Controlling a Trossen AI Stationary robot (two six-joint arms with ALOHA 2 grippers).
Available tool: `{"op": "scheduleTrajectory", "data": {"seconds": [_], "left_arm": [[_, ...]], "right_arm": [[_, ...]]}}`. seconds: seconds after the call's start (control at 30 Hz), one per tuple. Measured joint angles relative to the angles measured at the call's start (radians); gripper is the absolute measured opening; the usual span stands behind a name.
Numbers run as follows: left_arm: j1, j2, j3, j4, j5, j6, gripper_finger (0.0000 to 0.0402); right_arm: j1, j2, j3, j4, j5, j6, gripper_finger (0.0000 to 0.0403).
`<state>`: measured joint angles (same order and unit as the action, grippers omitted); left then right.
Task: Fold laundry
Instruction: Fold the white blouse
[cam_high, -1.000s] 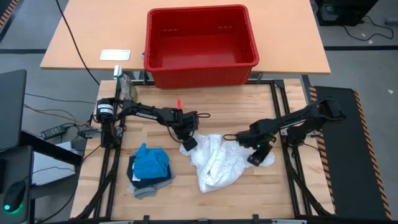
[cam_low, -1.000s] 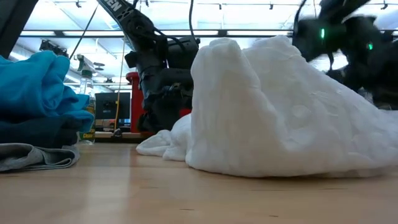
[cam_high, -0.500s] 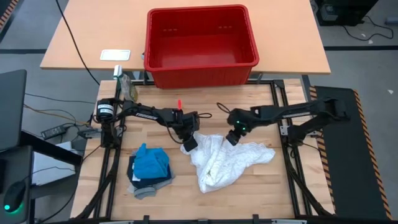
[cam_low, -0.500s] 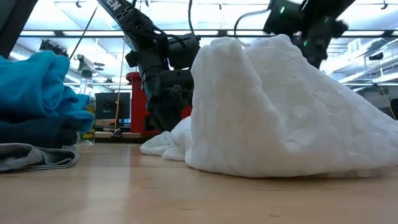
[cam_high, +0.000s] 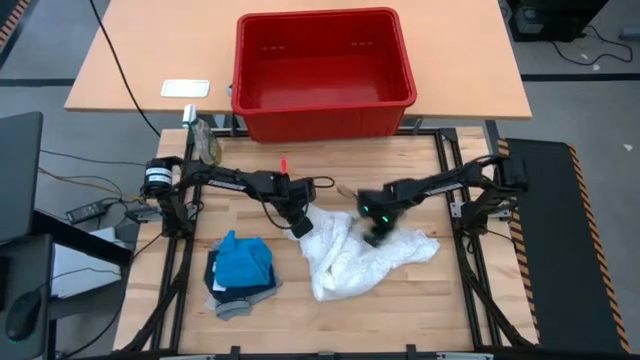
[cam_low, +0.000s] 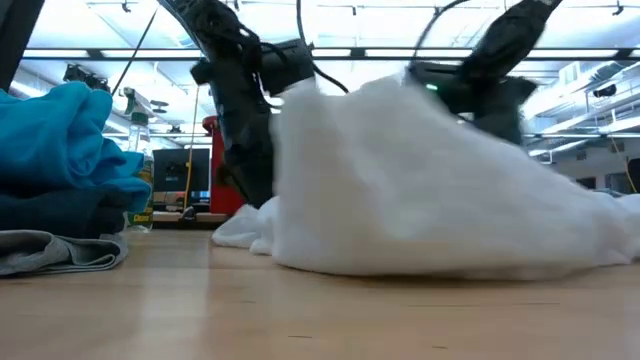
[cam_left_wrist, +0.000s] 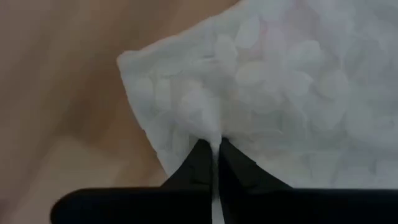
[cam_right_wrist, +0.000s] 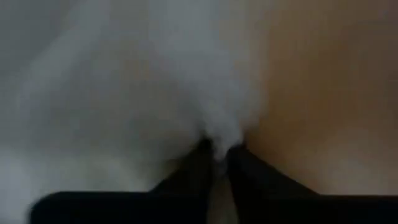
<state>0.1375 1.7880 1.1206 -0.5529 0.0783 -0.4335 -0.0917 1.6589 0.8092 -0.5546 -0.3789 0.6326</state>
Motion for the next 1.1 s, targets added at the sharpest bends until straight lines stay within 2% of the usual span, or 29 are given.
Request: {"op": "scheduleTrajectory", "data": {"seconds": [0.07, 0.13, 0.2, 0.27, 0.43, 0.53, 0.7, 0.83, 0.97, 1.1], "left_arm": [[0.005, -0.032, 0.0, -0.049, -0.054, 0.009, 0.0007], [0.013, -0.063, 0.0, -0.063, -0.07, 0.028, 0.0007], [0.021, -0.082, 0.0, -0.056, -0.075, 0.043, 0.0007], [0.025, -0.092, 0.0, -0.052, -0.08, 0.058, 0.0007], [0.029, -0.097, 0.0, -0.022, -0.083, 0.088, 0.0006], [0.03, -0.097, 0.0, -0.006, -0.096, 0.106, 0.0006], [0.036, -0.098, 0.0, 0.002, -0.118, 0.115, 0.0006], [0.039, -0.101, 0.001, 0.0, -0.174, 0.089, 0.0006], [0.039, -0.104, 0.001, 0.002, -0.189, 0.082, 0.0006], [0.04, -0.105, 0.001, 0.002, -0.189, 0.09, 0.0006]], "right_arm": [[0.041, -0.033, -0.012, -0.116, -0.163, 0.038, 0.0034], [0.076, -0.095, -0.008, -0.122, -0.22, 0.048, 0.0012], [0.091, -0.161, -0.003, -0.119, -0.161, 0.059, 0.001], [0.077, -0.206, -0.008, -0.117, -0.075, 0.079, 0.0023], [-0.022, -0.306, -0.006, -0.037, 0.127, 0.082, 0.0097], [-0.089, -0.32, -0.006, 0.087, 0.154, 0.016, 0.0149], [-0.155, -0.211, -0.009, 0.275, 0.017, -0.037, 0.0218], [-0.143, -0.083, -0.011, 0.308, -0.07, -0.038, 0.0234], [-0.116, 0.008, -0.011, 0.396, -0.066, -0.037, 0.0233], [-0.131, 0.093, -0.011, 0.634, -0.022, 0.033, 0.0231]]}}
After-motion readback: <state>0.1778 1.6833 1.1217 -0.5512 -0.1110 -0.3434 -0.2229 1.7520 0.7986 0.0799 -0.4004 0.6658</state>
